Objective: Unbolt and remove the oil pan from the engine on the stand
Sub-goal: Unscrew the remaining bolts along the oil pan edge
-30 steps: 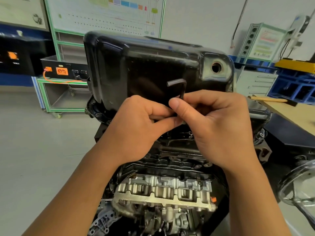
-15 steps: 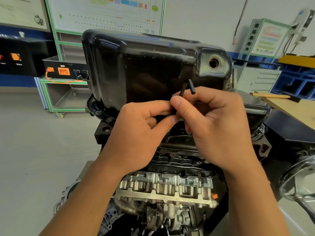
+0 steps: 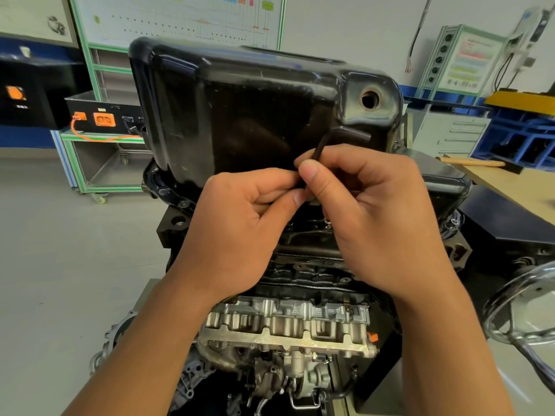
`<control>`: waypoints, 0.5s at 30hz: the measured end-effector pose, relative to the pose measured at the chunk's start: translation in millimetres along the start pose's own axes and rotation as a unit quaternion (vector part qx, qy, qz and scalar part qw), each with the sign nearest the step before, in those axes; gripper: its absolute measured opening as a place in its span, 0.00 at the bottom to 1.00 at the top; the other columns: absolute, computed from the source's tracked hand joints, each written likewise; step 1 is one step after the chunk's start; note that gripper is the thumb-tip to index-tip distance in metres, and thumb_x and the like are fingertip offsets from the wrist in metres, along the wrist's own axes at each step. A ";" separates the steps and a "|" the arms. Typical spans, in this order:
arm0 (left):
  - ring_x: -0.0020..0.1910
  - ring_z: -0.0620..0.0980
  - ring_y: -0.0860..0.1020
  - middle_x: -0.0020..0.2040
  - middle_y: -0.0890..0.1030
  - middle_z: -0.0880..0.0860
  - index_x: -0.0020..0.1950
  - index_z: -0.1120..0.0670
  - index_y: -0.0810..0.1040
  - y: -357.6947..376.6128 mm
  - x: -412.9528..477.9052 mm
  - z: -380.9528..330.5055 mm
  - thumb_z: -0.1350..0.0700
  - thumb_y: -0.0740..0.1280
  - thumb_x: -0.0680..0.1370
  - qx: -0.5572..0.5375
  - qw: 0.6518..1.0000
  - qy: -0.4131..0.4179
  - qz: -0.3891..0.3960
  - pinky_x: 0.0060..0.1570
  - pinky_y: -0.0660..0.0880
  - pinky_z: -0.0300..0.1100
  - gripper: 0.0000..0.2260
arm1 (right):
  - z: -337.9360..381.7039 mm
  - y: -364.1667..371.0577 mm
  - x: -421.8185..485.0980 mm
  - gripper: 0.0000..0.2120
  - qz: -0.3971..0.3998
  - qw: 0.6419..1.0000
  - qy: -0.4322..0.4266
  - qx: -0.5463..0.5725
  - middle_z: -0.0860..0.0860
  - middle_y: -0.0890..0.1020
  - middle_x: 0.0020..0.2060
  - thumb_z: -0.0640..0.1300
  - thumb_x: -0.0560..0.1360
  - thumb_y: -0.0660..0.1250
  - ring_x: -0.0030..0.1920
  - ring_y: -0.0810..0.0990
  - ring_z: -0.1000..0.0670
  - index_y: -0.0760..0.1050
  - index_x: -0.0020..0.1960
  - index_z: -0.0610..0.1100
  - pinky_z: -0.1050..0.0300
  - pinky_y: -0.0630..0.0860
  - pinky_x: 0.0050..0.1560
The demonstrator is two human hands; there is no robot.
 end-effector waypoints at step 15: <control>0.49 0.37 0.84 0.49 0.85 0.43 0.57 0.57 0.83 2.3 -4.4 2.1 0.62 0.69 0.79 -0.002 0.999 -0.004 -0.032 0.48 0.78 0.30 0.09 | -4.2 -9.4 -3.7 0.03 -0.101 0.993 -0.009 0.060 0.45 0.83 0.35 0.40 0.74 0.76 0.35 0.80 0.44 0.83 0.43 0.45 0.52 0.78 0.35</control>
Point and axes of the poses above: each hand's wrist, its own x-axis towards the middle knuckle, its own y-axis out of the palm, z = x × y, the point moved 10 cm from there along x, towards the middle knuckle
